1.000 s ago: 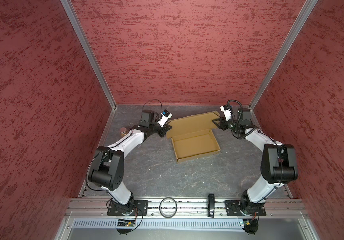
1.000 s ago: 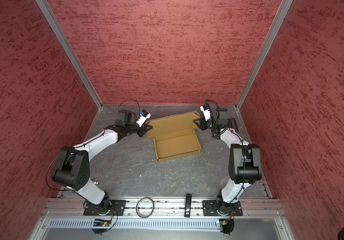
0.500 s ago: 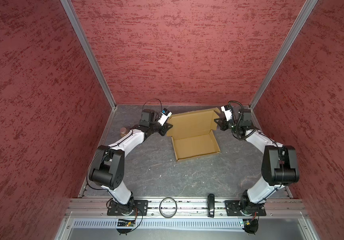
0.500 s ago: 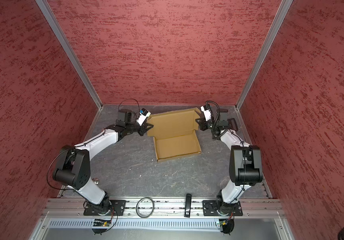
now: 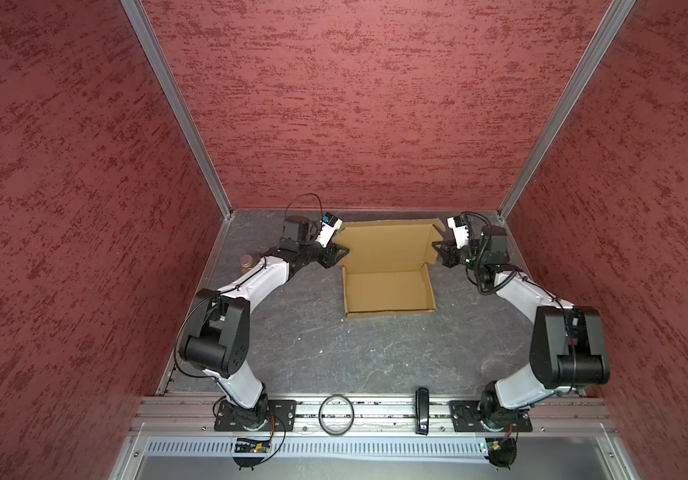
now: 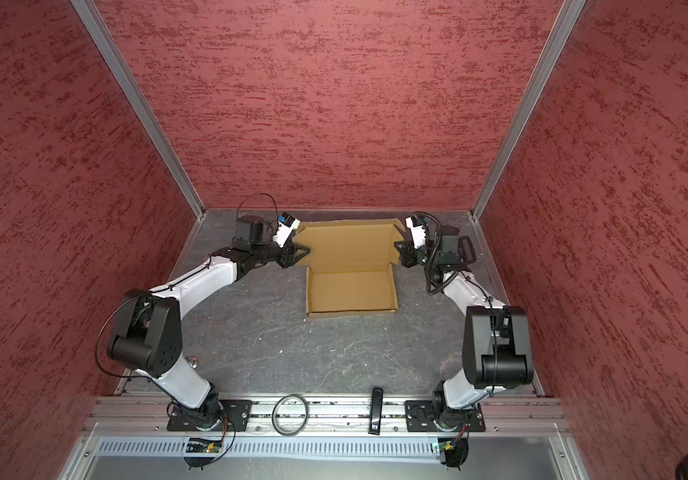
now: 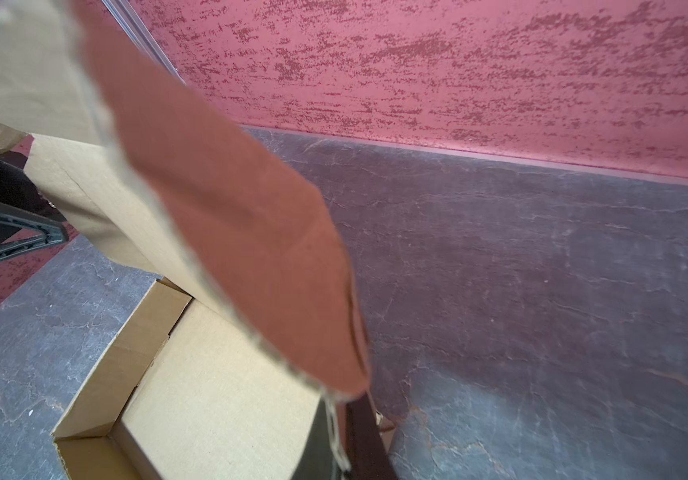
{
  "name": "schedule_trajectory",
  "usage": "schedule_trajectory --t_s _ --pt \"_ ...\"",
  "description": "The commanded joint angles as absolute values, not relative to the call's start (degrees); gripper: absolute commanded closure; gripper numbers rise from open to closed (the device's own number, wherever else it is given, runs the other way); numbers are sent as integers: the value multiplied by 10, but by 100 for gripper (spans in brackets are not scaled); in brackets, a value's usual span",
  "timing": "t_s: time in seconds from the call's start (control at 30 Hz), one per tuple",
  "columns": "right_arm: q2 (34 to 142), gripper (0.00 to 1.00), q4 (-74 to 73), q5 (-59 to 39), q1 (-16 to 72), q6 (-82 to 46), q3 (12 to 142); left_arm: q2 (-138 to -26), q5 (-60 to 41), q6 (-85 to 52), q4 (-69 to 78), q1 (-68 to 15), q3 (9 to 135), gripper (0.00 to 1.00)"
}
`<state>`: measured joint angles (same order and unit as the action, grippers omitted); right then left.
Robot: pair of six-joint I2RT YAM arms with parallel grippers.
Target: Fold the paper box
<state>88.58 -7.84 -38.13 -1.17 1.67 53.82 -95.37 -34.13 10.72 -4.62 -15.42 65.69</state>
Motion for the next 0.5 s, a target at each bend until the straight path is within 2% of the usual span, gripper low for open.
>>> schedule_trajectory --t_s 0.0,0.23,0.47 --pt "852 96 -91 -366 -8 9 534 -944 -338 72 -21 -153 655 58" --pt "839 95 -72 -354 -1 13 534 -927 -324 45 -4 -156 645 61" --pt "849 95 -76 -340 5 7 533 -906 -300 35 22 -160 630 59"
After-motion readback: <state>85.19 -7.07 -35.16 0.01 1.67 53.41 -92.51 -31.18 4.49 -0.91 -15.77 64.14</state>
